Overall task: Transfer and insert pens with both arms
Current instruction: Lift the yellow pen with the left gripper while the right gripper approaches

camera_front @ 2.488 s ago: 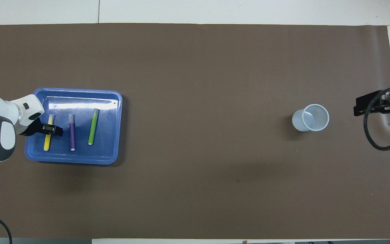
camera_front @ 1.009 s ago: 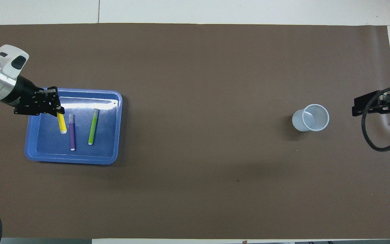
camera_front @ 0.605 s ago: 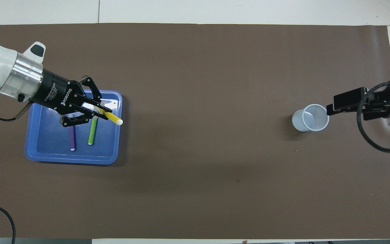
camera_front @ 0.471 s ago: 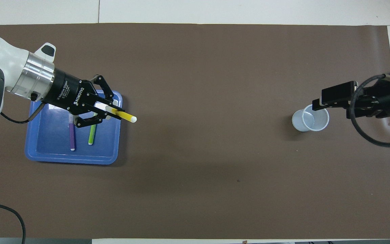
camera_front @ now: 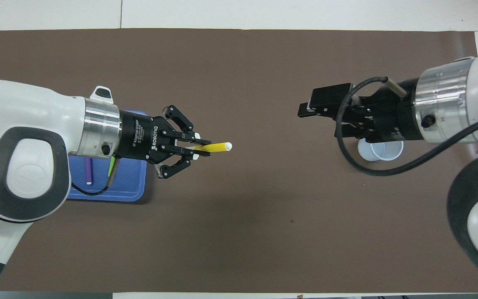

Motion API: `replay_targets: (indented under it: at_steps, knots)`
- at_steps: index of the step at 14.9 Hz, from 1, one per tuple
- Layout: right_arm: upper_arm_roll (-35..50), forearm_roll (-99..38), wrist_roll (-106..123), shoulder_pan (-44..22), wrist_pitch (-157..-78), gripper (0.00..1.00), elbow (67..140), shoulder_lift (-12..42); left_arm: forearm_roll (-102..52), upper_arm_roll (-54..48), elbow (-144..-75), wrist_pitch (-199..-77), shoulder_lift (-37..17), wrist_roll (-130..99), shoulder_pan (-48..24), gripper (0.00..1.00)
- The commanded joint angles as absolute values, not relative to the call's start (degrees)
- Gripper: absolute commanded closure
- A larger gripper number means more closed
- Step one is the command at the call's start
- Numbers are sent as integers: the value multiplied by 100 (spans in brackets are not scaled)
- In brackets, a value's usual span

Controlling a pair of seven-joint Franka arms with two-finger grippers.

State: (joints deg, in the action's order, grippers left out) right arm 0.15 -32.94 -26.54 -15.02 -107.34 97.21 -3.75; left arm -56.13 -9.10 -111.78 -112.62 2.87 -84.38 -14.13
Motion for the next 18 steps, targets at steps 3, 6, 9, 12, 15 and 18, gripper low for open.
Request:
replay_targets:
  at_steps: [3,6,9,12,15,18]
  knots:
    - [-9,-3472,-3049,-2161,-11635,0,10178,-484,-6231,-844,-11760,-11698,668,-8631,-1661,100]
    - [-9,-3419,-3059,-2451,-11908,0,10274,-422,-6398,-844,-11777,-11856,677,-8622,-1757,100]
    - [0,-3288,-2980,-2645,-12198,0,10476,-396,-6626,-844,-11830,-11961,703,-8613,-1828,100]
    - [-9,-2761,-2691,-2768,-12331,0,10521,-273,-6802,-844,-11883,-12058,747,-8613,-1837,100]
    - [-9,-2698,-2566,-2760,-12287,0,10477,-229,-6820,-844,-11927,-12102,773,-8613,-1846,100]
    - [-9,-2698,-2646,-2769,-12191,0,10345,-220,-6820,-844,-11944,-12216,773,-8613,-1916,100]
